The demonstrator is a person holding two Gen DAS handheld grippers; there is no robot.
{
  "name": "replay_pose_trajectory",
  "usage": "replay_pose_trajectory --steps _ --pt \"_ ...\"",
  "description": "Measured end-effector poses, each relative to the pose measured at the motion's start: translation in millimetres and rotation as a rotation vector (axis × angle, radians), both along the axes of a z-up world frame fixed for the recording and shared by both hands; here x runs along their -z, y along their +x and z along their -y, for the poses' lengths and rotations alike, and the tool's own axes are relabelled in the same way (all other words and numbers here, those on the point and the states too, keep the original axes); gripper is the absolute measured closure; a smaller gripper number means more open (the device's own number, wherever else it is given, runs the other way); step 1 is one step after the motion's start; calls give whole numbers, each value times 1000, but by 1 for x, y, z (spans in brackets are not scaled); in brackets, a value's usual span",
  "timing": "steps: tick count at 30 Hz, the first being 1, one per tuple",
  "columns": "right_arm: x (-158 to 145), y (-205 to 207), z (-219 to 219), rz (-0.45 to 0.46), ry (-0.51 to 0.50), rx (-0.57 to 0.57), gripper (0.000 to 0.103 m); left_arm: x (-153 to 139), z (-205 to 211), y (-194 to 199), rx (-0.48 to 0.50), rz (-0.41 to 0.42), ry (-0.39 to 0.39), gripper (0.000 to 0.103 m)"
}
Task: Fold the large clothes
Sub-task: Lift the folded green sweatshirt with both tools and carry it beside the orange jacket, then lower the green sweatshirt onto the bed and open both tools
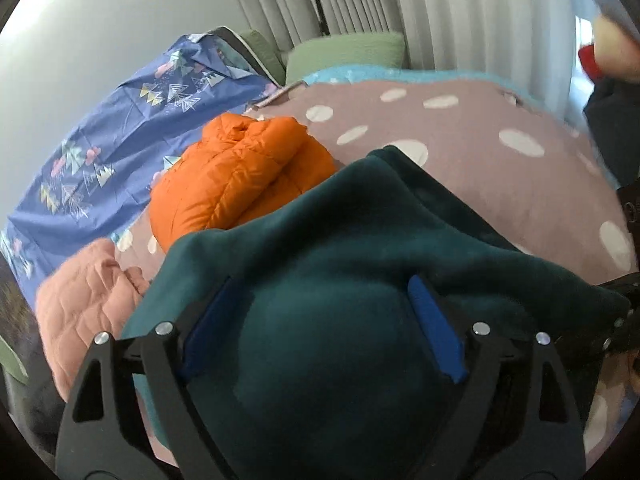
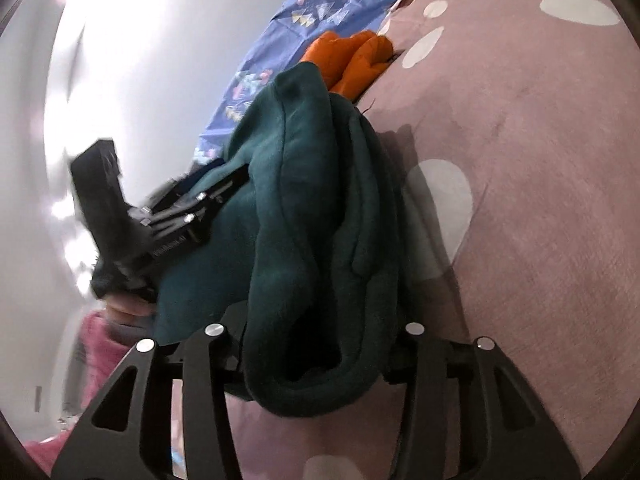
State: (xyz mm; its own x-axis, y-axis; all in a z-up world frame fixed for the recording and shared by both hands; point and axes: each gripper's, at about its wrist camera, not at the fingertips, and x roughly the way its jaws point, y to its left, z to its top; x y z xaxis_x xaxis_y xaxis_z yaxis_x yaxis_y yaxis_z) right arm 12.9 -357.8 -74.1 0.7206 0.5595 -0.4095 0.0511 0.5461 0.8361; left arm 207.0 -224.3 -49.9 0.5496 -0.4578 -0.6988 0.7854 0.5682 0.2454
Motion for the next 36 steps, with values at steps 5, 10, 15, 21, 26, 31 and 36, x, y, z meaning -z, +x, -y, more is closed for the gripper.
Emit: replay_pose_trajectory --steps 5,10,15,21,26,31,36 --pt "-35 17 23 83 1 -67 47 -7 -43 5 -24 -25 -167 15" --pt "-67 41 54 101 -137 71 47 -7 -64 -2 -22 -9 -223 15" --pt "-47 121 51 -3 -209 -19 48 -8 -62 -6 -21 -1 -226 15" --pt "-5 203 35 -85 -86 -185 53 -8 -70 -5 -32 -6 -253 15" --pt "-46 189 24 124 -207 -126 96 -10 -64 -6 -42 10 -218 15" --pt "-9 200 22 -81 -507 -11 96 -4 -12 -6 -79 53 14 13" --pt "-58 129 33 89 -469 54 93 -1 7 -1 -78 61 105 13"
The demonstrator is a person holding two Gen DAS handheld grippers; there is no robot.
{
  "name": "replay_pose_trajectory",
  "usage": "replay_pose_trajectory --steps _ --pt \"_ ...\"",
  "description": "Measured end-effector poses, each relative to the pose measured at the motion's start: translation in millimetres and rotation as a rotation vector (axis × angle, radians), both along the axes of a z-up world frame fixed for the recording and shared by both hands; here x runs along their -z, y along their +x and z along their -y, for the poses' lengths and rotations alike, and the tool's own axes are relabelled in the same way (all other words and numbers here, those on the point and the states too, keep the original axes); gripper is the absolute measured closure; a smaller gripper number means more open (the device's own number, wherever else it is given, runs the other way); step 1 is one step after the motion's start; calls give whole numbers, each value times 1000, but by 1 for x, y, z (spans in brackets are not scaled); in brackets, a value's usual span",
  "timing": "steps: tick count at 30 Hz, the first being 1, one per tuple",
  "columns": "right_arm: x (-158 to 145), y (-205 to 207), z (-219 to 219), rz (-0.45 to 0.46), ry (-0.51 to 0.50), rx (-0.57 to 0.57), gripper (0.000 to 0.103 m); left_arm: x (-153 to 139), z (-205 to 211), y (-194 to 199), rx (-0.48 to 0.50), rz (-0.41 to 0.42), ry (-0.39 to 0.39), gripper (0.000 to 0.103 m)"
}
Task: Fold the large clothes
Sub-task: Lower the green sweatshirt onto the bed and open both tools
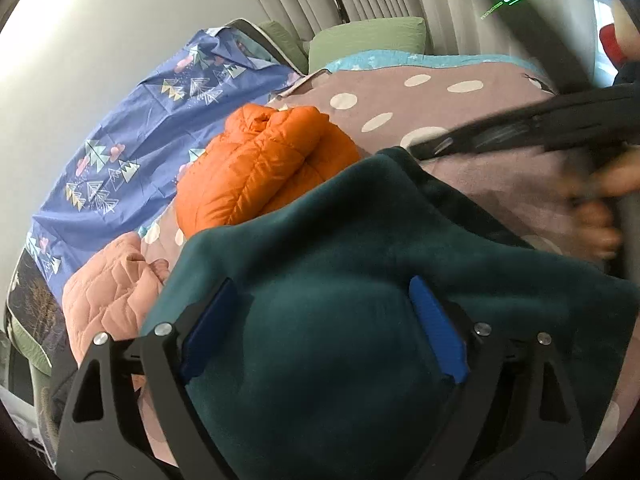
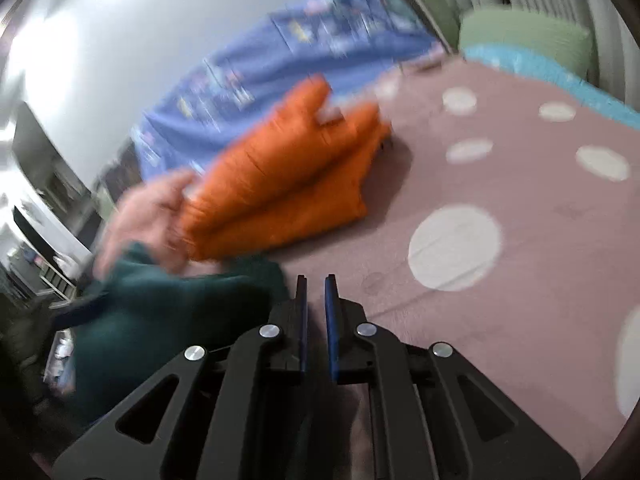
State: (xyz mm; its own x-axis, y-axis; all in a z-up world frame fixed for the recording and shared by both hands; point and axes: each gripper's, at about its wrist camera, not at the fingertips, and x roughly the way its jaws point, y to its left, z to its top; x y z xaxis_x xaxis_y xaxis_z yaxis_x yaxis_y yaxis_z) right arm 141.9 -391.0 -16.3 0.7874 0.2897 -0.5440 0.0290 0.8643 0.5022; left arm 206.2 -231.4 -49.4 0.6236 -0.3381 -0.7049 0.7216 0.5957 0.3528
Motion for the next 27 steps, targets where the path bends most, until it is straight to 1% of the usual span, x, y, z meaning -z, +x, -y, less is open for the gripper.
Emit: replay_pose_trajectory --steps 2,3,4,5,6,7,8,9,10,12,13,14,16,17,18,20,21,22,23,25,26,27 --pt "-15 -41 -11 90 21 -74 93 0 -10 3 -3 -15 -35 12" --pt "-21 -66 -23 143 46 -137 93 0 -13 4 -4 -18 -47 12" --pt "-20 -80 -34 168 60 -178 90 0 -13 4 -5 -19 -55 12" --pt "-16 -89 -41 165 59 -196 88 0 -13 3 -6 -16 -59 12" --pt "-10 -97 -50 139 39 -200 88 0 -11 2 -7 -12 -58 12" --pt "8 -101 -63 72 -21 -172 88 0 -10 0 -10 -5 -54 12" --pt "25 -99 -71 16 -60 -148 93 0 -9 1 -12 0 -54 12" --pt "41 -99 -75 15 -70 -129 96 0 -8 0 -10 3 -56 12" --pt "47 -99 -81 40 -115 -100 100 1 -7 -2 -4 9 -56 12" --pt "43 -90 -100 56 -245 -81 101 -2 -4 -6 -12 56 -49 12" --pt "42 -88 -103 53 -258 -76 101 -8 -7 -12 -26 90 -57 11" --pt "42 -85 -103 49 -248 -74 101 -14 -11 -17 -38 104 -71 11" --pt "47 -82 -97 45 -219 -80 101 -32 -32 -37 -83 107 -129 12" --pt "50 -79 -95 47 -205 -84 101 -38 -43 -46 -87 107 -157 12" --pt "53 -80 -91 52 -186 -90 101 -43 -59 -61 -82 108 -190 10" --pt "58 -73 -86 59 -146 -97 101 -44 -91 -96 -58 113 -218 7" --pt "60 -71 -85 61 -139 -97 102 -41 -104 -112 -45 118 -216 5" --pt "54 -81 -80 63 -142 -99 102 -34 -119 -133 -34 124 -202 4" --pt "53 -82 -82 65 -149 -99 102 -27 -127 -146 -28 120 -186 4" --pt "44 -84 -84 68 -163 -97 102 -7 -132 -163 -38 106 -135 3" --pt "43 -89 -85 70 -165 -97 102 3 -130 -166 -52 114 -98 3" --pt "42 -89 -84 70 -165 -97 102 10 -128 -166 -60 120 -78 3"
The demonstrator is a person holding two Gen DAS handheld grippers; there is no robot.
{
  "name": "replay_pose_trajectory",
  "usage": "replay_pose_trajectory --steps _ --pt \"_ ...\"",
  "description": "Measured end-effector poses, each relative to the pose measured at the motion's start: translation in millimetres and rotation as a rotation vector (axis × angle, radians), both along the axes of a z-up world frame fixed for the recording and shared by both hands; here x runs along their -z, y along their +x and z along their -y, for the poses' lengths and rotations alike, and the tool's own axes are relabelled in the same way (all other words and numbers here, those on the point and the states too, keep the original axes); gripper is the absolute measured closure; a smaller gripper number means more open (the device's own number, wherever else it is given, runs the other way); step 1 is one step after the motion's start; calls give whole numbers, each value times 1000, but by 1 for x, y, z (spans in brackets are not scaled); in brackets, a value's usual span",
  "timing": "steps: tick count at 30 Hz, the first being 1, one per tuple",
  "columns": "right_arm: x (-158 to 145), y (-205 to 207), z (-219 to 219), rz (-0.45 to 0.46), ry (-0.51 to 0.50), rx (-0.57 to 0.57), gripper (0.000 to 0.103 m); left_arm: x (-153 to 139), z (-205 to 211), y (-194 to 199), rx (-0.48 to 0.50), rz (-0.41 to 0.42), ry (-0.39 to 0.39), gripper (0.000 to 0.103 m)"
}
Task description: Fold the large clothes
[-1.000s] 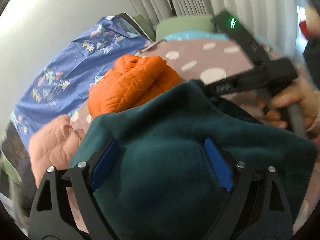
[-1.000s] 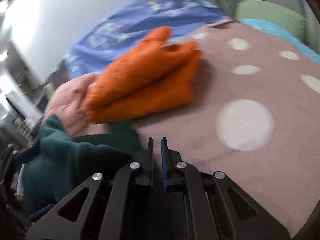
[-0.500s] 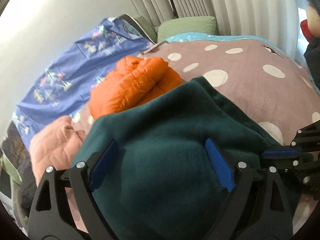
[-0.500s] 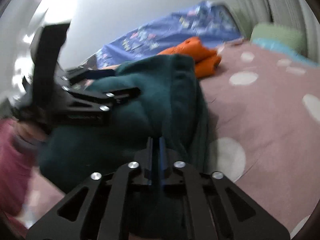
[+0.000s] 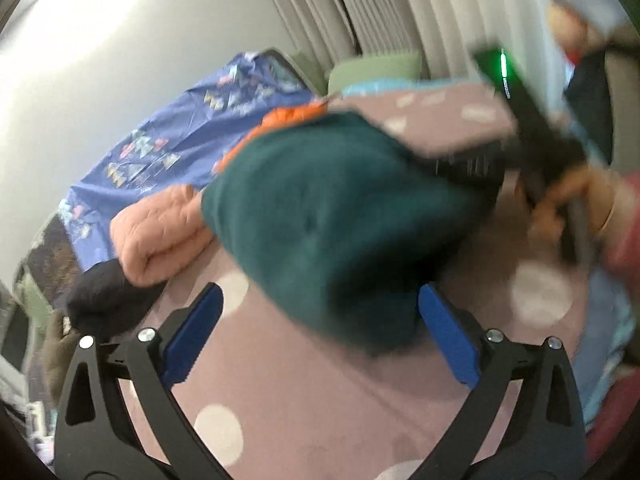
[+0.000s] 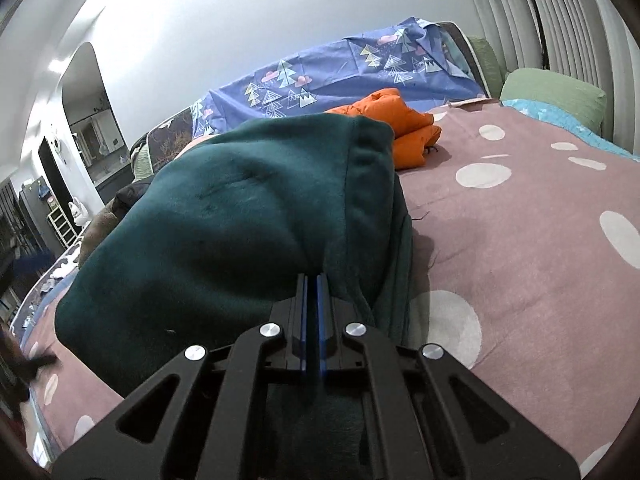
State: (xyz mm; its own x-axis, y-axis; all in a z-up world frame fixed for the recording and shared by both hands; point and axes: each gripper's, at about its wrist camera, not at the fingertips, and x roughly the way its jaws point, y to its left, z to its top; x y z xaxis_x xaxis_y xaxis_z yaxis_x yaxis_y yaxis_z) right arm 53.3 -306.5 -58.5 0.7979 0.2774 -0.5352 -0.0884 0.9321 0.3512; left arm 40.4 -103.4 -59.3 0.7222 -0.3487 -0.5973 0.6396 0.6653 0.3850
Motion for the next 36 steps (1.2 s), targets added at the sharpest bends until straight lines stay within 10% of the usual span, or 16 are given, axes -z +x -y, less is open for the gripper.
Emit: replay_pose_trajectory --steps 9,14,18,22,30,36 --pt "2 -7 -2 31 -33 12 102 57 51 35 -99 100 112 2" --pt "10 -5 12 36 80 -32 103 70 20 52 -141 26 101 2" --pt "8 -6 12 40 71 -27 103 70 30 36 -129 116 167 2" --pt "6 -7 12 44 58 -17 103 49 16 16 -67 18 140 3" --pt "7 -6 11 44 69 -18 103 -56 -38 39 -74 -63 -184 48" --pt "6 -6 7 49 26 -7 103 -90 34 137 -54 -123 -259 71"
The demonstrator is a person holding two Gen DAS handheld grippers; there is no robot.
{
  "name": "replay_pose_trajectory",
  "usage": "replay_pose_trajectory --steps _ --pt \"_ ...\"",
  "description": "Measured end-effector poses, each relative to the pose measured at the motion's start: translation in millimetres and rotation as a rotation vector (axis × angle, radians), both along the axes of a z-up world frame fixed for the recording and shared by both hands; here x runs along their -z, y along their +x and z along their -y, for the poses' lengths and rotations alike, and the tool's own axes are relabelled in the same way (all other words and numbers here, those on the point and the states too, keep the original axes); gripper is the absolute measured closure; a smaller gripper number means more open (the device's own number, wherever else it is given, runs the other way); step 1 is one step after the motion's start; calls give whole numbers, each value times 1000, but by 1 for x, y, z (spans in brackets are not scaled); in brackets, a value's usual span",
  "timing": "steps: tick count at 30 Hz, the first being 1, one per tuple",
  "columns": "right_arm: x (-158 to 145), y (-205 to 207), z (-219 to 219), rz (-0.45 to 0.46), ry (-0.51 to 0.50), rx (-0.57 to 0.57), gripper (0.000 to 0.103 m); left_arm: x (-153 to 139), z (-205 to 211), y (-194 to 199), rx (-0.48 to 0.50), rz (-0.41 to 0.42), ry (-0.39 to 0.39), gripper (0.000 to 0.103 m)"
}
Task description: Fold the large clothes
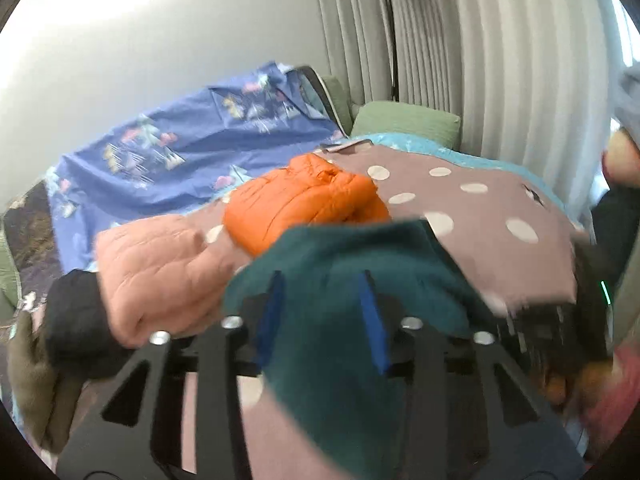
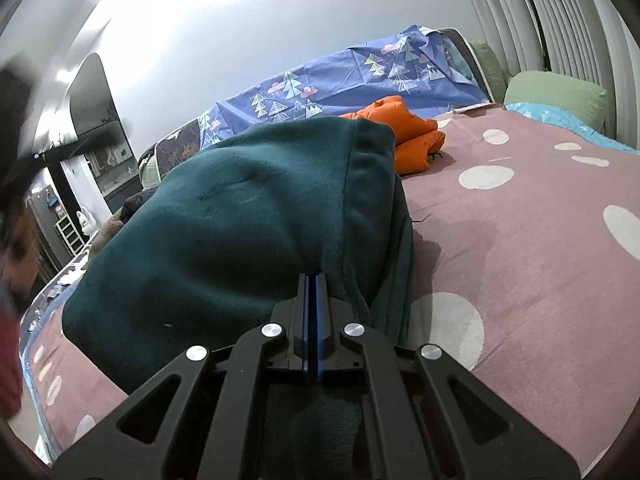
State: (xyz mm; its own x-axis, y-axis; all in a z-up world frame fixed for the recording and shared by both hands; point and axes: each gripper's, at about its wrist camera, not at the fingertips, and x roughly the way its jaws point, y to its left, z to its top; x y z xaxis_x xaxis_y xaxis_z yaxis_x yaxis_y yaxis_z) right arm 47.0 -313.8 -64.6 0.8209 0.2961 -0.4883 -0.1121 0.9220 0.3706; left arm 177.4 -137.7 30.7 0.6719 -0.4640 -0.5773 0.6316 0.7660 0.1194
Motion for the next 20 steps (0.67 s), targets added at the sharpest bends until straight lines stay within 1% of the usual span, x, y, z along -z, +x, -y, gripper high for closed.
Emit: replay_pose_trajectory --steps 2,3,4,5,6,7,8,9,10,12,16,19,20 --pt "0 0 -1 0 -3 1 103 4 32 37 2 -56 15 75" --pt "1 0 -2 0 -4 2 103 13 45 56 10 -84 43 75" --pt "1 0 -2 0 -5 3 103 32 57 74 26 -128 97 73" --pt "1 0 -2 0 -6 3 103 63 69 91 6 -160 183 73" --pt "0 1 -3 2 -3 -1 103 101 80 106 -33 -164 276 72" --pt "1 3 -5 -3 -4 -12 102 122 83 121 -78 -203 310 72" --pt "0 4 -7 0 -15 0 102 124 77 134 -88 -282 232 72" --pt "-1 3 -7 4 -19 1 102 120 76 138 -77 -298 214 72" --pt "-1 2 -9 7 -34 2 102 120 77 134 -74 -282 231 72" --pt "-2 1 -11 12 -48 5 102 117 78 127 -80 -245 234 72" --pt "0 1 -5 5 -23 1 102 111 77 117 -90 -207 239 71" --pt "0 -1 -2 0 -1 4 102 90 75 104 -87 -136 260 68" --pt "1 -1 -1 0 5 3 102 79 75 100 -84 -122 250 67"
